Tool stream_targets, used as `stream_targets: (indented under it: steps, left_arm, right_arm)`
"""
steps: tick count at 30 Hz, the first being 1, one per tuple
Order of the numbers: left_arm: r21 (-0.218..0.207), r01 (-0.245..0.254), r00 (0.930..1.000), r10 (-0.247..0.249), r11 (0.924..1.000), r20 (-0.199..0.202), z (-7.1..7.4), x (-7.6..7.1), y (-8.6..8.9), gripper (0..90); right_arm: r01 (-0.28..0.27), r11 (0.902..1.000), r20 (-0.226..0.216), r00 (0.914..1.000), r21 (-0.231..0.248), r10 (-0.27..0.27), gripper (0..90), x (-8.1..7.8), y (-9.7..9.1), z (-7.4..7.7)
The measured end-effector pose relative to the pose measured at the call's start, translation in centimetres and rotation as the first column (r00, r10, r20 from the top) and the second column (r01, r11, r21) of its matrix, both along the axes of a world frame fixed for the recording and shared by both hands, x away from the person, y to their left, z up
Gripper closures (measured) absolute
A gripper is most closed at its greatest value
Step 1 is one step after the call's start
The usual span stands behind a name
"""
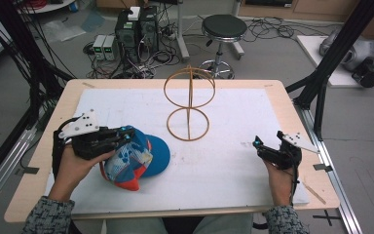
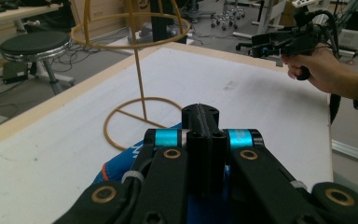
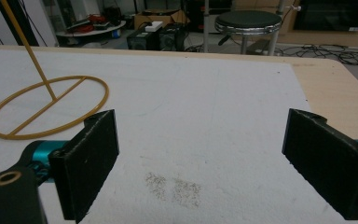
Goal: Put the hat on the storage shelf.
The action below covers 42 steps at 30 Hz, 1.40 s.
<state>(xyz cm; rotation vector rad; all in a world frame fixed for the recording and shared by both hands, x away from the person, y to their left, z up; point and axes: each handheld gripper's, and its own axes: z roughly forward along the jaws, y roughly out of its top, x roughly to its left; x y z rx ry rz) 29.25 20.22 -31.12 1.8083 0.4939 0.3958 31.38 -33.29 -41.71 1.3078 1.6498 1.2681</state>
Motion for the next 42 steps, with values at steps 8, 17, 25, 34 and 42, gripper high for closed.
stream_targets:
  steps: [8,17,25,34,42]
  left_arm:
    - [-0.008,0.035,0.9981,-0.035,0.9993,0.051,2.8,-0.1,-1.2,89.7]
    - [-0.008,0.078,0.9935,-0.077,0.9970,0.084,5.2,0.1,-2.4,89.7]
    - [-0.021,0.091,0.9898,-0.088,0.9956,0.111,7.2,0.7,-3.3,89.7]
    - [-0.023,0.122,0.9818,-0.118,0.9922,0.149,10.3,1.5,-4.3,89.7]
    - [-0.069,0.141,0.9792,-0.129,0.9876,0.157,11.7,2.4,-4.7,89.7]
  right_arm:
    - [-0.005,0.9999,0.003,1.0000,0.010,0.005,9.7,0.0,-0.1,0.0]
    - [-0.004,0.9999,0.000,1.0000,0.013,0.004,9.7,0.0,-0.2,0.0]
    - [-0.011,0.9997,-0.013,0.9999,0.023,0.011,9.7,0.1,-0.2,-0.1]
    - [-0.014,0.9996,-0.017,0.9997,0.023,0.015,9.7,0.2,-0.3,-0.1]
    - [-0.016,0.9995,-0.019,0.9997,0.026,0.017,9.7,0.2,-0.3,-0.1]
